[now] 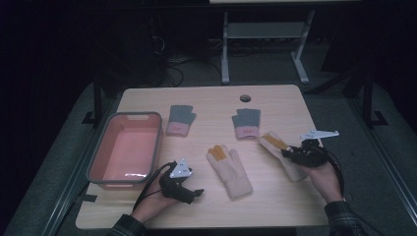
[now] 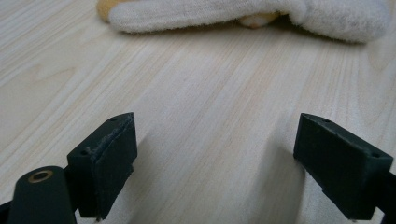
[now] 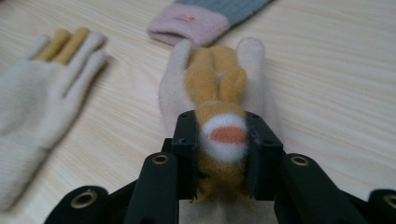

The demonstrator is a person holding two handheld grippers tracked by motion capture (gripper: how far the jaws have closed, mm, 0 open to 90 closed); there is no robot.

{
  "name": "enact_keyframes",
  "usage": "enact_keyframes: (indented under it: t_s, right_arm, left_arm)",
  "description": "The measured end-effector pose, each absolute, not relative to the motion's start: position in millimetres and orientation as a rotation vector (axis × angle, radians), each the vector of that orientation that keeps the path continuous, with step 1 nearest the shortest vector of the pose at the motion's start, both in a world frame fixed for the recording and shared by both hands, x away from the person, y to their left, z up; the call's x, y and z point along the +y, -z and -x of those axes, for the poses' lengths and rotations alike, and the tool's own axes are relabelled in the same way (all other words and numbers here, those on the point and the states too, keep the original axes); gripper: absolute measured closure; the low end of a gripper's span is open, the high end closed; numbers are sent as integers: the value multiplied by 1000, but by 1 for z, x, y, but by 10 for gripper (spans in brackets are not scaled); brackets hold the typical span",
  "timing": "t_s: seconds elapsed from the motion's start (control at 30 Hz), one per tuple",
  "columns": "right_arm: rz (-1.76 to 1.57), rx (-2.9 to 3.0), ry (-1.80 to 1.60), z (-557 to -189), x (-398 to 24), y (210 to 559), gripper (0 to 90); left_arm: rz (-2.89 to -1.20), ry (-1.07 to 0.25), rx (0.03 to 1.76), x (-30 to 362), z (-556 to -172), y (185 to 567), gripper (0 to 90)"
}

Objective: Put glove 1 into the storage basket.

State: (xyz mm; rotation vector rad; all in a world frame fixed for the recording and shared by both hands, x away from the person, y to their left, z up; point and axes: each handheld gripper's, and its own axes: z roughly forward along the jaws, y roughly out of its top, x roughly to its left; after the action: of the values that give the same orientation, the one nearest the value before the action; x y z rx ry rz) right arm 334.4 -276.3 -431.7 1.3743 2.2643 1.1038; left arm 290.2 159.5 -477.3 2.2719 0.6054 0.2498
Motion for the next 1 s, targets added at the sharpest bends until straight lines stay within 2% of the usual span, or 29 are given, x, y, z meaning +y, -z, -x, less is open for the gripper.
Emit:
enact_keyframes:
  t_s: [0.3,1.0]
  right_arm:
    - [-1324,2283,-1169,-329,-254,417,691]
    - [-1204,2405,-1241,-319,-161,406,688]
  left_arm:
    - [-2272,-250,605,159,-290,477,127]
    - [-2268,-255,605,159,-290,478,127]
